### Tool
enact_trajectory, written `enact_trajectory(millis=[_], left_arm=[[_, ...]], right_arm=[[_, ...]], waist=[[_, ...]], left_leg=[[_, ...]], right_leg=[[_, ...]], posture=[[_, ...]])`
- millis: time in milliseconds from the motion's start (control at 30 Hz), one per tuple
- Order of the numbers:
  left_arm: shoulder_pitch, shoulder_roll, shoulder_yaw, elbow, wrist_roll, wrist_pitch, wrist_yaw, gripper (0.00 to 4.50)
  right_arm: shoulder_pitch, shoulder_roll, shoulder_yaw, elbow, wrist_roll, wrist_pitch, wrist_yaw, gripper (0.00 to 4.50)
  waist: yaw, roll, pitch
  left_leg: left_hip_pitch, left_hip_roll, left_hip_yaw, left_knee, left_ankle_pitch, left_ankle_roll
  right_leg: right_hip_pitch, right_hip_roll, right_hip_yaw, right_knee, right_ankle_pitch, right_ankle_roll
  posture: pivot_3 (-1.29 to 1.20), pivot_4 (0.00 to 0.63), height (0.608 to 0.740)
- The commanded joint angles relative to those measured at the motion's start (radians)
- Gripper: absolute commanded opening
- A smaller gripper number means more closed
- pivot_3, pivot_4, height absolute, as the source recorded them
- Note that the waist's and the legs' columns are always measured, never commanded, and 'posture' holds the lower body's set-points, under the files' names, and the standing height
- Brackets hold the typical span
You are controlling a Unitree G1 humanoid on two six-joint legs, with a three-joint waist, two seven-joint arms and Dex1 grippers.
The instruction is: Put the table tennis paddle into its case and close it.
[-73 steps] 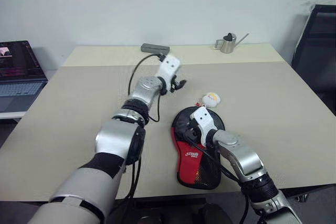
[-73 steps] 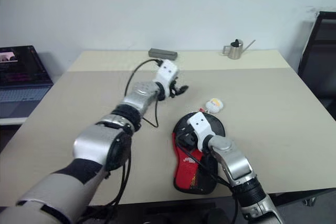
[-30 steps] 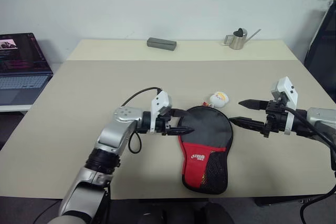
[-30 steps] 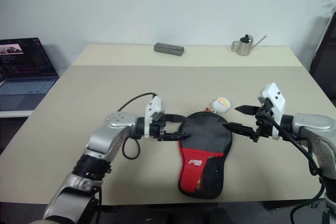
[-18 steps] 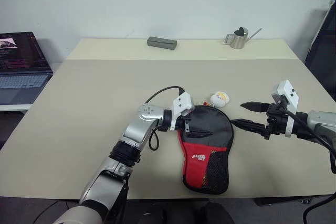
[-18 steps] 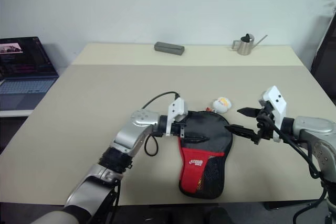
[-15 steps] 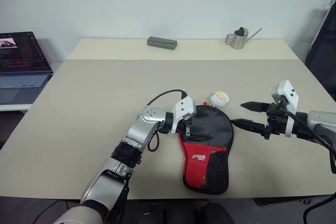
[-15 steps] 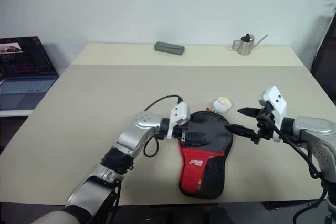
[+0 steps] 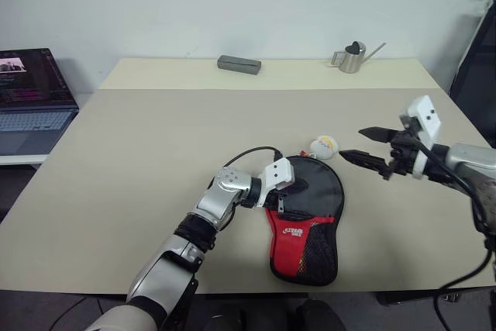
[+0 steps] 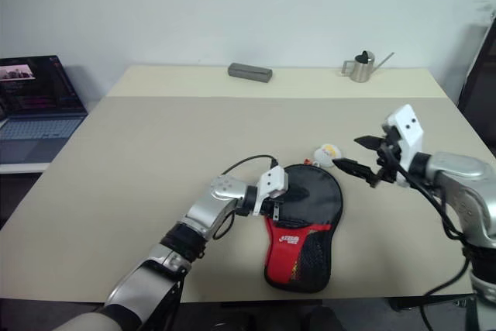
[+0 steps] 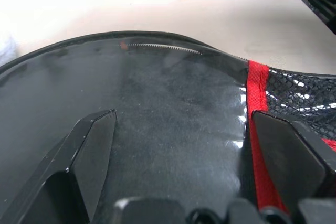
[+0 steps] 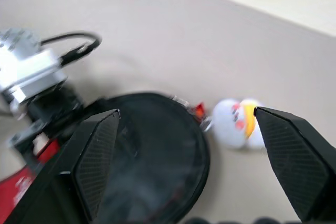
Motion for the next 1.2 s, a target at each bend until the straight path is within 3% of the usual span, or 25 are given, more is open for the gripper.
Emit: enact_trajectory(millis=[33,367,567,1167,1200], left_arm=[[0.022,-0.011,-0.012,0.01,0.013,-0.003,0.001,4.47],[0.048,-0.017,-0.021,-0.016,0.022,0.0,0.0,4.47],[0.068,-0.016,-0.026,-0.041,0.023,0.01,0.0,4.47],[0.075,-0.014,-0.028,-0.043,0.03,0.015,0.015,4.47],[0.075,-0.014,-0.028,-0.043,0.03,0.016,0.015,4.5]], right_arm=[[-0.115,0.07,0.059,0.125,-0.067,-0.012,-0.075,4.5],[-0.389,0.269,0.123,0.737,-0.273,-0.219,-0.188,4.5],[-0.458,0.339,0.12,0.973,-0.341,-0.354,-0.2,4.5],[-0.421,0.402,0.133,0.984,-0.392,-0.339,-0.15,4.5],[-0.419,0.403,0.134,0.98,-0.394,-0.337,-0.149,4.11]], waist=[[0.0,0.001,0.0],[0.0,0.003,-0.002],[-0.005,0.004,-0.002],[-0.006,0.01,-0.006],[-0.006,0.01,-0.006]], left_leg=[[0.0,0.0,0.0,0.0,0.0,0.0],[0.0,-0.001,0.0,0.0,0.002,-0.003],[0.0,-0.001,0.001,0.0,0.002,-0.003],[0.0,-0.001,0.001,0.0,0.002,-0.004],[0.0,-0.001,0.001,0.0,0.002,-0.004]], right_leg=[[0.0,0.0,0.0,0.0,0.0,0.0],[-0.001,-0.001,0.0,0.0,0.0,0.0],[-0.002,-0.001,0.001,0.001,0.0,0.0],[-0.002,-0.001,0.001,0.001,0.0,0.0],[-0.002,-0.001,0.001,0.001,0.0,0.0]], posture=[[0.0,0.15,0.74],[0.0,0.15,0.74],[0.0,0.15,0.74],[0.0,0.15,0.74],[0.0,0.15,0.74]])
